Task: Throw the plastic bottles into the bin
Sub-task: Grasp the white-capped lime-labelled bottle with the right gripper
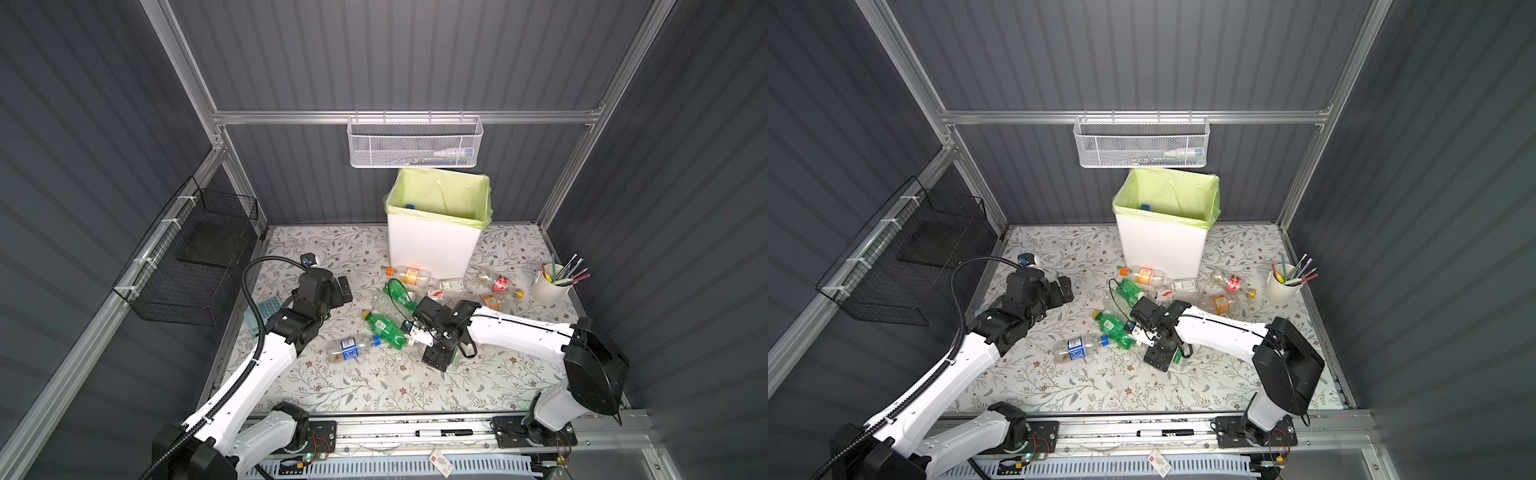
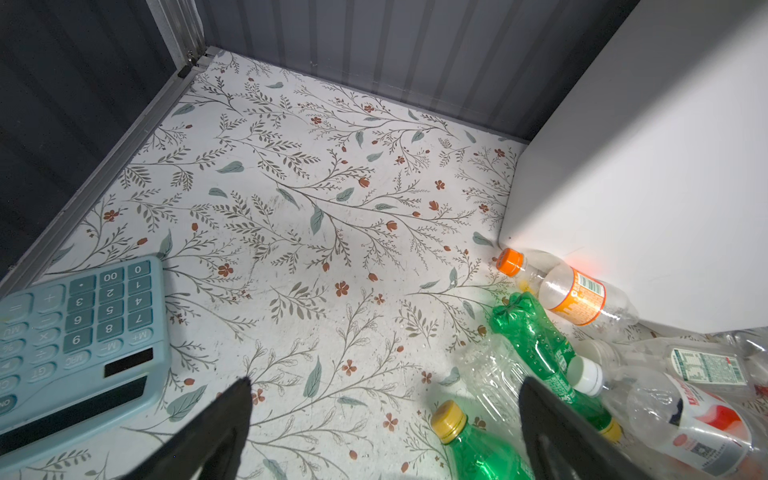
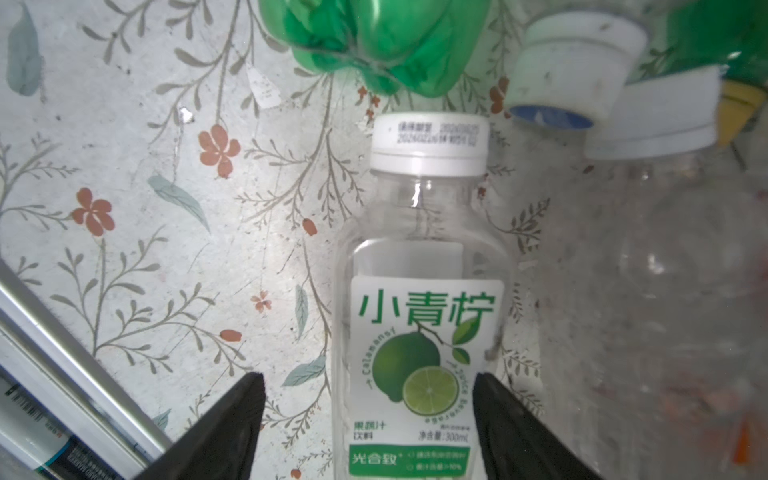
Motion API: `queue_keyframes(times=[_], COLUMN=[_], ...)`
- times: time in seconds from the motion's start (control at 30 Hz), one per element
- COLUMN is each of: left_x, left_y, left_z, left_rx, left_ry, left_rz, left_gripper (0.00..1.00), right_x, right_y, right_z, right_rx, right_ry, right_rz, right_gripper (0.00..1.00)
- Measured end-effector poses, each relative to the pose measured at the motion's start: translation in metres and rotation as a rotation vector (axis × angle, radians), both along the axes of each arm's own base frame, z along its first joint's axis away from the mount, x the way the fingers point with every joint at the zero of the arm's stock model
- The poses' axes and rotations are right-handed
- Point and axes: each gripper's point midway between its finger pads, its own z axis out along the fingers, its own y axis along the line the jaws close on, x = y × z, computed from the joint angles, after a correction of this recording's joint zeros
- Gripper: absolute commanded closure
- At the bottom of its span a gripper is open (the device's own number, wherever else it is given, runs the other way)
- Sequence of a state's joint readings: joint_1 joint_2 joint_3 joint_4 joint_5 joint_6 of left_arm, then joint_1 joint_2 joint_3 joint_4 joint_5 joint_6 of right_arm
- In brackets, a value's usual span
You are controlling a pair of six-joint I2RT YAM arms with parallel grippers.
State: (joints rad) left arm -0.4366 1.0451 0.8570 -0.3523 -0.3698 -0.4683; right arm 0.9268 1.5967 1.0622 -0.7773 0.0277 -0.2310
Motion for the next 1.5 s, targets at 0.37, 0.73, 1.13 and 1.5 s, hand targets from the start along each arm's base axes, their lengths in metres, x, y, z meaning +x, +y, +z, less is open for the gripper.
queue_keyframes(times=[0.37,0.73,1.13,1.5], left_x=[-0.003,-0.004,-0.007,-0.009], left_y=[0.002,0.005,0.007,0.008], left_z=[-0.007,-0.004,-0.009,-0.011], left_rx=[0.012,0.012,0.021,0.022], left_ry=[0.016,0.005,0.013,0.015], left_rz=[0.005,0.012,0.018,0.018], left_gripper=[0.0,0.0,0.0,0.0], right_x=[0.004,0.012,-0.021,0.01], right_y=[-0.004,-0.005,0.012,-0.001], right_z=[-0.014,-0.015,0.001,0.025], right_rx=[-0.079,-0.093,0.012,0.011], right_ry=[0.004,-0.019,0.082,-0.028], right_rz=[-0.079,-0.144,-0.155,-0.248], right_gripper=[0.16,0.22,0.22,0.13])
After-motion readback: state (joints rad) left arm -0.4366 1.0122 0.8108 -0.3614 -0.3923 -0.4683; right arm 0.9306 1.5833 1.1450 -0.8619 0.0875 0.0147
